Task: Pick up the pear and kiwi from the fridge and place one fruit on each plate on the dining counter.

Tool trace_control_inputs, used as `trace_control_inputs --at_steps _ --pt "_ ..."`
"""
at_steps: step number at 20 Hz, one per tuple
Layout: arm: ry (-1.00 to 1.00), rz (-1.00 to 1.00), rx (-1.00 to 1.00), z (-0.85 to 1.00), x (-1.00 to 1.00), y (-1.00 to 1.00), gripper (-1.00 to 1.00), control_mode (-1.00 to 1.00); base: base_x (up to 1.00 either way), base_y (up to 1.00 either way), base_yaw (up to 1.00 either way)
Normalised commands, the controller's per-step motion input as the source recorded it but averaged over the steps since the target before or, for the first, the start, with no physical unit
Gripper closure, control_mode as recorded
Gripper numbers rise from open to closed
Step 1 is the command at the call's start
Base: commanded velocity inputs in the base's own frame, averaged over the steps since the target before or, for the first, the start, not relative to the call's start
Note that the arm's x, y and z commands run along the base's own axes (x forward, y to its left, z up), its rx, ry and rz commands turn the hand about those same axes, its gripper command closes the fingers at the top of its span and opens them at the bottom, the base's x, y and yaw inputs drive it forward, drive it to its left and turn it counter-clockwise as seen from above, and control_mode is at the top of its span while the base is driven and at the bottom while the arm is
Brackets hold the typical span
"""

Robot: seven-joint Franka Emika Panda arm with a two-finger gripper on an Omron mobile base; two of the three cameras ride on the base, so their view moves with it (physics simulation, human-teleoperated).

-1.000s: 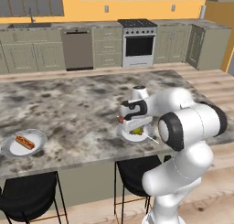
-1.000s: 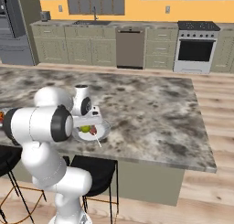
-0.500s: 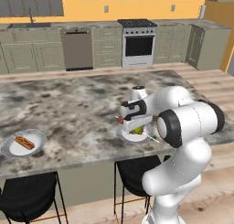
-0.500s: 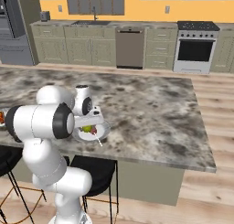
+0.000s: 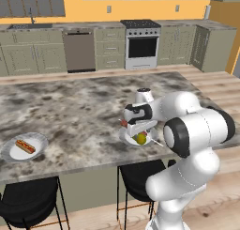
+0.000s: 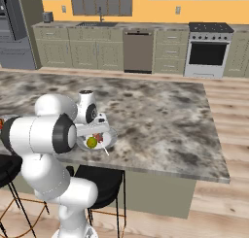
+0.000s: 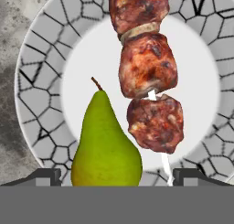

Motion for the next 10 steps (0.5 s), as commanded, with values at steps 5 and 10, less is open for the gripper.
trace_control_inputs --at_steps 5,10 --pt "-0.07 0.00 0.03 0.38 -0.23 0.00 -1.00 -1.00 0.00 0.00 0.00" --pt "-0.16 0.01 0.03 0.50 -0.44 0.05 -1.00 -1.00 0.00 0.00 0.00"
